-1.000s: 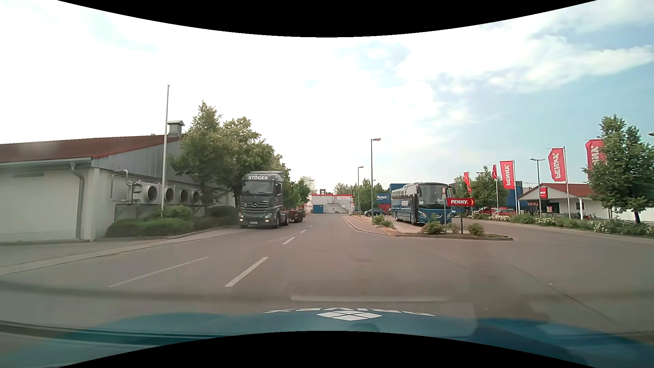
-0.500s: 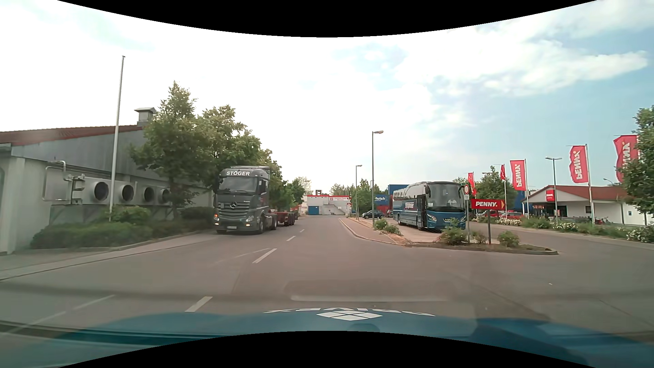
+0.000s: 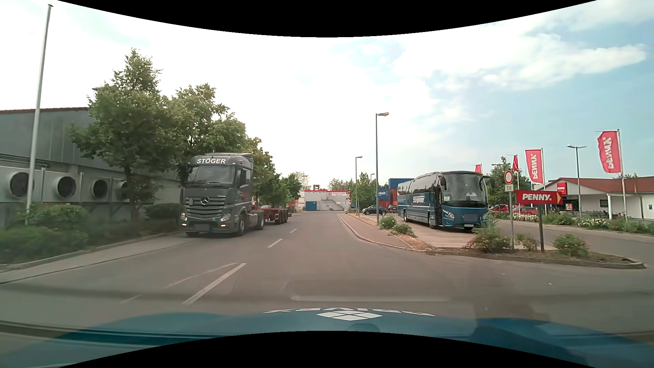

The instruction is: Follow the waypoints while adhering to traffic rules and regulations

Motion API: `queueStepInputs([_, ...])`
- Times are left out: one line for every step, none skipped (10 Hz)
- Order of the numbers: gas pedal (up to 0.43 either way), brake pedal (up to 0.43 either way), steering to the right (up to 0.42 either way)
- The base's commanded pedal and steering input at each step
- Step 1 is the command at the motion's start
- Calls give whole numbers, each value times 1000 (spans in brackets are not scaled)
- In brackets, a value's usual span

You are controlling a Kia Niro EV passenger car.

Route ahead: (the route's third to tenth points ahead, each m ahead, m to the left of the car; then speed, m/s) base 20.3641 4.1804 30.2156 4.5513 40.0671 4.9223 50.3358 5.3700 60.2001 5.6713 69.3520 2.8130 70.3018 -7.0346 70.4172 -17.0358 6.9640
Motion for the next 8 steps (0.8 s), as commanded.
queueStepInputs([177,0,-24])
queueStepInputs([177,0,-36])
queueStepInputs([169,0,-39])
queueStepInputs([157,0,-36])
queueStepInputs([150,0,-32])
queueStepInputs([138,0,-29])
queueStepInputs([138,0,-26])
queueStepInputs([138,0,-23])
